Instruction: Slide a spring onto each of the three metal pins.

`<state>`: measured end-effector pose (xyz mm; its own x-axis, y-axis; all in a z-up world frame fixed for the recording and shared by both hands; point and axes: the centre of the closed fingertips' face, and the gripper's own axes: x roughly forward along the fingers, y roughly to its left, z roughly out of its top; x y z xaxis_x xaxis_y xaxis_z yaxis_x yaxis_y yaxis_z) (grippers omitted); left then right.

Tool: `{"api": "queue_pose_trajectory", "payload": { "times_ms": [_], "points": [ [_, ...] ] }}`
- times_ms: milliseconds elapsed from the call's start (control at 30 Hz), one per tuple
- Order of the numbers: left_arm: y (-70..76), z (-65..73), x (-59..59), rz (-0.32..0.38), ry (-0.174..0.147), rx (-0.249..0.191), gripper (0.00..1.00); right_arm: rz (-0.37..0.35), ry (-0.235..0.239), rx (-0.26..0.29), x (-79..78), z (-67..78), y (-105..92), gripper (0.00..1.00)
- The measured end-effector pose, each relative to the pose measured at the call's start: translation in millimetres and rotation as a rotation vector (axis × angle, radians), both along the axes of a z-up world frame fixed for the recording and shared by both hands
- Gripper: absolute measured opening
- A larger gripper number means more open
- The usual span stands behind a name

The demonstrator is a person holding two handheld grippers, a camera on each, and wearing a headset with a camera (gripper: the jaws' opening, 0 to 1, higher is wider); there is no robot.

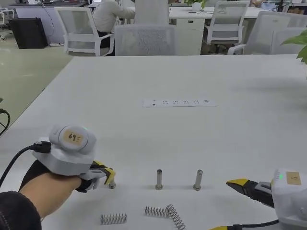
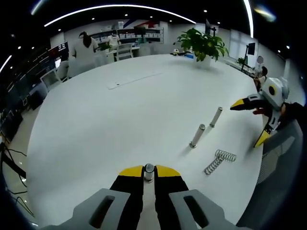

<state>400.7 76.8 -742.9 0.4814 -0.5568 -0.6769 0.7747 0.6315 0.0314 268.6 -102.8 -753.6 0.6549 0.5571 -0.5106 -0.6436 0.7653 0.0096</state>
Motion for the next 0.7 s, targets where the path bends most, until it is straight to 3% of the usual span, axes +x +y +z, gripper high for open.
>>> {"api": "queue_pose_trajectory", "payload": {
  "times_ms": [300, 700],
  "points": [
    [1.3, -1.8, -4.6, 0.001, 0.017, 0.003, 0.0, 0.003, 0.0, 0.0, -0.2, -0.6, 0.5, 0.77],
    [-0.5, -2.6, -3.8, -0.006, 0.011, -0.003, 0.0, 0.007, 0.003, 0.0, -0.8, -1.2, 0.7, 0.77]
  ]
}}
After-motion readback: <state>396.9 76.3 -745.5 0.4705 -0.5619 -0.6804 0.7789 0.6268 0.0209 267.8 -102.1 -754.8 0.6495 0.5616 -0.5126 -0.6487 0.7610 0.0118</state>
